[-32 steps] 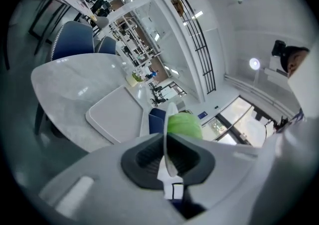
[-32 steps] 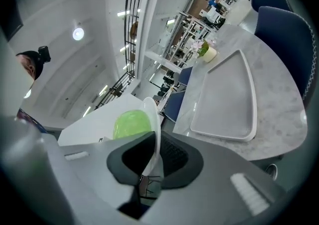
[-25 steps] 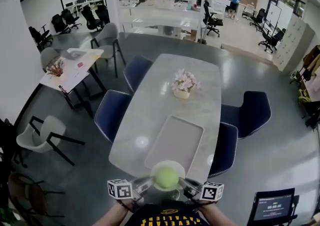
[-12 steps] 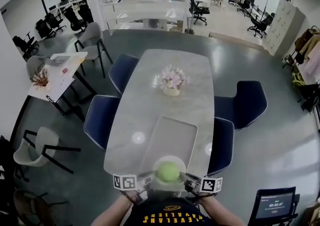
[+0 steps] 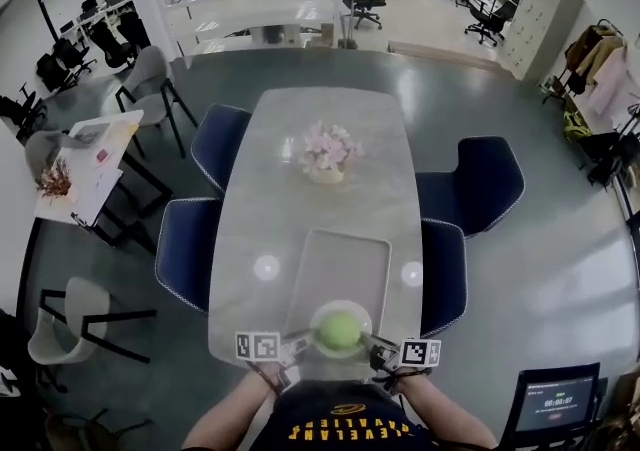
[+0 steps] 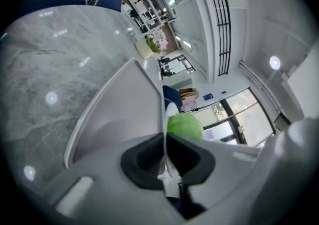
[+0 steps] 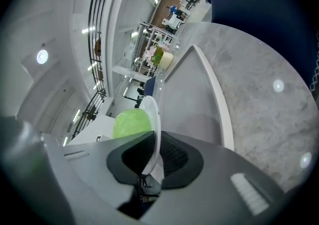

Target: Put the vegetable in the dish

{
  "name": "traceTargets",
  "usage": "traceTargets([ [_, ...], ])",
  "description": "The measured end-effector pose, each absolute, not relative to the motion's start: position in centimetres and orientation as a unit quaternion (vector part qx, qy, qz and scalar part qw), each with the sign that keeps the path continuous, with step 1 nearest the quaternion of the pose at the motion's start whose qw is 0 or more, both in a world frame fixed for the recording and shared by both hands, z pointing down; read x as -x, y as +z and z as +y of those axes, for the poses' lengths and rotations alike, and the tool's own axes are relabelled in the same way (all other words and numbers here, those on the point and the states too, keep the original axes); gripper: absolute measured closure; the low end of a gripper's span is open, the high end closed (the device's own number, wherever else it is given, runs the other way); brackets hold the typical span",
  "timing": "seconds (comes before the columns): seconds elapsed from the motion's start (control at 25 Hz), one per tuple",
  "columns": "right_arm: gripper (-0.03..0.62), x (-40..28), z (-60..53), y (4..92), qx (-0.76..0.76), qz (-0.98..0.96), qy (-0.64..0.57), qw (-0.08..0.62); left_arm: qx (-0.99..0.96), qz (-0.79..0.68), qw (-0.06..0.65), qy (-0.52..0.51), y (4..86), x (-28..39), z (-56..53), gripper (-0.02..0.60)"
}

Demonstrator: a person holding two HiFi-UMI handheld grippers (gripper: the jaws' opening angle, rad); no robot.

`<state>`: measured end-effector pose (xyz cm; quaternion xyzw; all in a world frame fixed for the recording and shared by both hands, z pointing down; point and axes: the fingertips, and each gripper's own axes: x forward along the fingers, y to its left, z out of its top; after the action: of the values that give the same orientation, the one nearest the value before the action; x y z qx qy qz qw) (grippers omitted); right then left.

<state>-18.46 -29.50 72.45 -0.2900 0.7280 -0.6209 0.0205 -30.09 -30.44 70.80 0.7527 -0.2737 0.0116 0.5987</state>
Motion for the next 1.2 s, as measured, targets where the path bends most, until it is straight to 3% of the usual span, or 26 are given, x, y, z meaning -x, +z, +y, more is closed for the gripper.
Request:
traceTargets([
  [1.2, 0.549, 18.7, -32.5, 78.9, 0.353, 0.652, -0.668, -0.066, -0.688, -0.314, 0.635, 0.157, 79.3, 30.7, -34.0, 0.538],
])
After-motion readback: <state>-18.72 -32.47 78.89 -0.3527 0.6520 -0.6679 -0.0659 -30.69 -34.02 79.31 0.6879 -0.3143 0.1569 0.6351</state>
